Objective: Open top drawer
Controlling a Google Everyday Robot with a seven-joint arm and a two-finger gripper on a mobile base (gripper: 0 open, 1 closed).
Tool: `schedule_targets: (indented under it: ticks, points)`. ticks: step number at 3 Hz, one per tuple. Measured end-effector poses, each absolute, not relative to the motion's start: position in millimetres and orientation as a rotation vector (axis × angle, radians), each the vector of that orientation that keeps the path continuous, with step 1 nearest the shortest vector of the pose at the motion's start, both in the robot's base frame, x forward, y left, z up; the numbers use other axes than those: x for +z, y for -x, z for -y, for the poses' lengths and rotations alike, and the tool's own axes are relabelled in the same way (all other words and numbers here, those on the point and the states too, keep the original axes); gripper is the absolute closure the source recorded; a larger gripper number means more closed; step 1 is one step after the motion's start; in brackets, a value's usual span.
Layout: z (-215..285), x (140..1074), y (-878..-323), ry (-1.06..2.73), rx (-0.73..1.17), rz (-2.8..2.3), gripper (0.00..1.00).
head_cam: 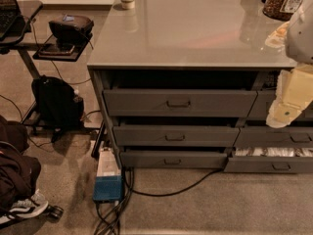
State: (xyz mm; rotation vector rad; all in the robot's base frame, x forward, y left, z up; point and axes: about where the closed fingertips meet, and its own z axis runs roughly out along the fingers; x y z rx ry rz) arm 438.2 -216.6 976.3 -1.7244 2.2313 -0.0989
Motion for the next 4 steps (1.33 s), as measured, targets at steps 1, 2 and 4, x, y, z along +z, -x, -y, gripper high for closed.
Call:
schedule_targets:
  ticks: [1, 2, 4]
  points:
    - [216.5, 976.2, -438.3, 1.724, -0.099, -2.231, 0.0]
    - [209.7, 960.7, -447.5, 1.707, -0.122, -2.212, 0.0]
    - [161.7, 843.6, -496.0, 1.688, -0.067, -2.135, 0.0]
